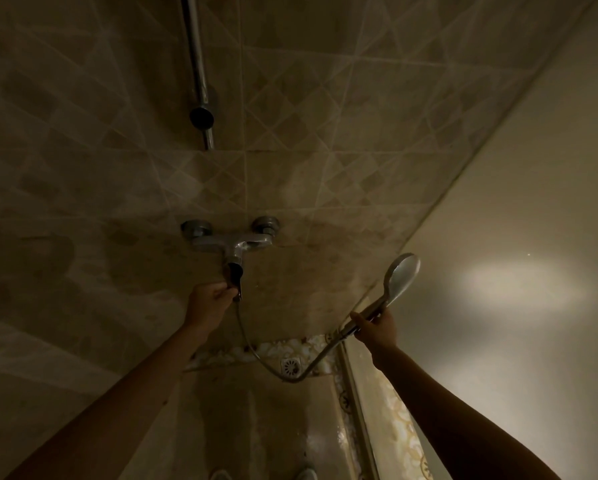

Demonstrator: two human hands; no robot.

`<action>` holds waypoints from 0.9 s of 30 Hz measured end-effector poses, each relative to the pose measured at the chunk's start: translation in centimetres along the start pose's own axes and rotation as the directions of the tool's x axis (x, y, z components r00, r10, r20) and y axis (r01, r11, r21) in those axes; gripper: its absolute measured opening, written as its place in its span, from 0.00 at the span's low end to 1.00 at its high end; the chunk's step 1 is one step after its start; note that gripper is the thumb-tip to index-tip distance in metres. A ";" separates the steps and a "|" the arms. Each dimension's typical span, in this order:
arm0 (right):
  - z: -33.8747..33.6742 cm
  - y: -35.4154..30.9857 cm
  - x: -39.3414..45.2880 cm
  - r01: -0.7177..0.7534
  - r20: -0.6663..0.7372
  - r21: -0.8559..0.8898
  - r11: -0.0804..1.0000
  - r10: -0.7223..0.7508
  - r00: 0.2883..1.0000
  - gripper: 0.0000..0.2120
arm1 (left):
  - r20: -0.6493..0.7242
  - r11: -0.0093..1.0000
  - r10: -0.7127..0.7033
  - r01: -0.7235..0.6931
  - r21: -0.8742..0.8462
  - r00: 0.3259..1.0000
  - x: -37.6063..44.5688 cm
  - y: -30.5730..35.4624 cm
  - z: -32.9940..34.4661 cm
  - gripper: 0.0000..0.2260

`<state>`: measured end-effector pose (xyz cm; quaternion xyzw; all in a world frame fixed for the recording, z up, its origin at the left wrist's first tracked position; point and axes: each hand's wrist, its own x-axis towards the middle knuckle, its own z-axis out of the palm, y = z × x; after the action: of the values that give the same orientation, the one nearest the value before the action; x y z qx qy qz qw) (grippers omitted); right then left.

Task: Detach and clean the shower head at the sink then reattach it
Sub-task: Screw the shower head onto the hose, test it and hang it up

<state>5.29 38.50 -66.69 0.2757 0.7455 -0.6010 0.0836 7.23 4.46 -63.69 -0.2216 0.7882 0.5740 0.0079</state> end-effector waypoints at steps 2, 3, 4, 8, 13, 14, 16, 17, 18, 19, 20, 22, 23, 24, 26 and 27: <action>-0.1 0.0 -0.1 0.004 -0.010 0.010 1.000 -0.004 1.000 0.21 | -0.005 1.000 -0.015 0.015 -0.005 1.000 0.0 -0.1 0.1 0.10; -0.1 0.0 -0.1 0.009 -0.015 0.016 1.000 -0.008 1.000 0.20 | -0.004 1.000 -0.012 0.012 -0.008 1.000 0.1 -0.2 0.1 0.11; -0.2 0.0 -0.1 0.010 -0.019 0.025 1.000 -0.010 1.000 0.19 | -0.004 1.000 -0.013 0.013 -0.014 1.000 0.2 -0.3 0.1 0.12; -0.5 0.2 0.0 -0.017 -0.023 0.058 0.998 0.019 1.000 0.20 | -0.016 1.000 -0.018 0.018 -0.021 1.000 0.3 -0.6 0.3 0.11; -0.8 0.4 0.2 -0.033 -0.050 0.042 0.999 0.035 0.998 0.20 | -0.033 1.000 0.000 0.000 0.011 0.999 0.5 -0.7 0.4 0.12; -0.8 0.5 0.2 -0.035 -0.055 0.043 0.998 0.037 0.998 0.19 | -0.029 1.000 0.004 -0.003 0.021 1.000 0.6 -0.9 0.4 0.10; -0.8 0.5 0.3 -0.038 -0.053 0.041 0.998 0.040 0.998 0.19 | -0.032 0.999 0.030 -0.029 0.040 0.999 0.8 -1.1 0.5 0.10; -0.8 0.4 0.3 -0.040 -0.047 0.038 0.998 0.041 0.998 0.19 | -0.046 0.998 0.049 -0.047 0.051 0.998 0.8 -1.2 0.6 0.09; -0.8 0.4 0.3 -0.042 -0.041 0.037 0.998 0.044 0.998 0.19 | -0.063 0.996 0.073 -0.069 0.063 0.995 0.9 -1.2 0.8 0.09; -0.7 0.4 0.3 -0.044 -0.033 0.037 0.998 0.045 0.998 0.19 | -0.079 0.993 0.096 -0.090 0.078 0.992 0.9 -1.2 0.9 0.11; -0.7 0.4 0.4 -0.044 -0.025 0.039 0.998 0.045 0.999 0.19 | -0.092 0.988 0.128 -0.118 0.101 0.988 1.0 -1.3 1.1 0.15; -0.5 0.3 0.4 -0.039 -0.009 0.041 0.998 0.039 0.999 0.18 | -0.107 0.974 0.189 -0.173 0.148 0.976 1.1 -1.5 1.3 0.21; -0.4 0.2 0.4 -0.036 -0.004 0.039 0.999 0.036 0.999 0.18 | -0.116 0.972 0.193 -0.173 0.158 0.974 1.2 -1.6 1.3 0.20; -0.2 0.2 0.4 -0.035 0.001 0.036 0.999 0.035 0.999 0.18 | -0.123 0.974 0.185 -0.165 0.157 0.975 1.2 -1.7 1.4 0.18; 0.1 0.1 0.5 -0.039 0.009 0.019 0.999 0.039 0.999 0.19 | -0.139 0.978 0.173 -0.153 0.141 0.975 1.3 -1.9 1.6 0.13; 0.2 0.2 0.5 -0.044 0.009 -0.002 0.999 0.044 0.999 0.20 | -0.153 0.980 0.167 -0.147 0.133 0.974 1.2 -2.0 1.8 0.10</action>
<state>4.95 38.51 -67.10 0.2891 0.7395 -0.5996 0.1005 6.39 5.20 -66.38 -0.2040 0.8346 0.5039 -0.0887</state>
